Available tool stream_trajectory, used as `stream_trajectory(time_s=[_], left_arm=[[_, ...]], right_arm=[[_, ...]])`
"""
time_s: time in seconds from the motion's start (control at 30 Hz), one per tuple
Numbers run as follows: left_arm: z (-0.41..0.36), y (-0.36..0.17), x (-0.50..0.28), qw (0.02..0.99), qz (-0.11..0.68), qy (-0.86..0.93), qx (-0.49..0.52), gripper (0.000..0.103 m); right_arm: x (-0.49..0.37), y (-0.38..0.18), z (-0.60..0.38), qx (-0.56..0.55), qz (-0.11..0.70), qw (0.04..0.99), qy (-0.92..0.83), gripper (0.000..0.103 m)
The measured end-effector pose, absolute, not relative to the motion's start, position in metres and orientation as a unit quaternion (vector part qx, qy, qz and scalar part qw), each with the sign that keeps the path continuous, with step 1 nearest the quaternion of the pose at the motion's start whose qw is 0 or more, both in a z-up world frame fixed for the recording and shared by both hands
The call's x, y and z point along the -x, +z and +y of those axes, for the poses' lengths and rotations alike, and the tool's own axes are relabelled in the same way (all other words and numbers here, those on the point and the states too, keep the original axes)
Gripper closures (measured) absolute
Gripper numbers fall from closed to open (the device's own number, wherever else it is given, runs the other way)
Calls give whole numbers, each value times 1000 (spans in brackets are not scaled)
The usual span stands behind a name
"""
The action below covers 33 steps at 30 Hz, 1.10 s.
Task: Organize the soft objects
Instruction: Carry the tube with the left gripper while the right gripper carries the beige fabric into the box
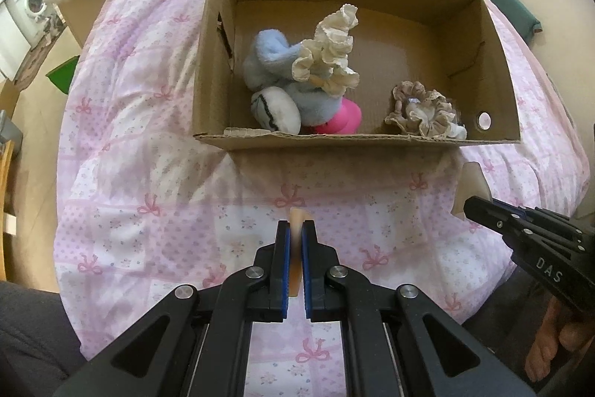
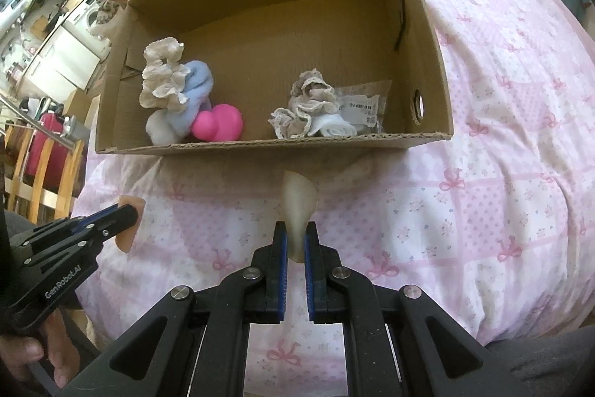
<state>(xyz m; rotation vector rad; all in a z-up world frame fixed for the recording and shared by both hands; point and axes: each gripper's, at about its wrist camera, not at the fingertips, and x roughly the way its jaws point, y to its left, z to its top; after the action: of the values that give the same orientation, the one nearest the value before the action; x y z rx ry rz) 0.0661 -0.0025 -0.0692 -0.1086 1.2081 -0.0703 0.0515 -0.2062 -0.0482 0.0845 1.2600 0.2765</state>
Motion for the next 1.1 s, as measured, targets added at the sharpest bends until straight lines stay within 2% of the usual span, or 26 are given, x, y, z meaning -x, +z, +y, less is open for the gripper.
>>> stream_trajectory(time_s=[0.2, 0.7, 0.83, 1.1], left_arm=[[5, -57, -64, 829, 554, -23, 68, 97], [20, 32, -79, 887, 448, -28, 106, 97], [14, 42, -93, 894, 439, -34, 89, 97], [12, 31, -132, 883, 460, -47, 82, 97]], right_arm=[[-48, -35, -202, -38, 567, 810, 142, 93], [-44, 57, -226, -76, 455, 868, 182, 93], [-56, 58, -220, -69, 443, 876, 177, 93], [-86, 45, -216, -62, 443, 878, 172, 93]])
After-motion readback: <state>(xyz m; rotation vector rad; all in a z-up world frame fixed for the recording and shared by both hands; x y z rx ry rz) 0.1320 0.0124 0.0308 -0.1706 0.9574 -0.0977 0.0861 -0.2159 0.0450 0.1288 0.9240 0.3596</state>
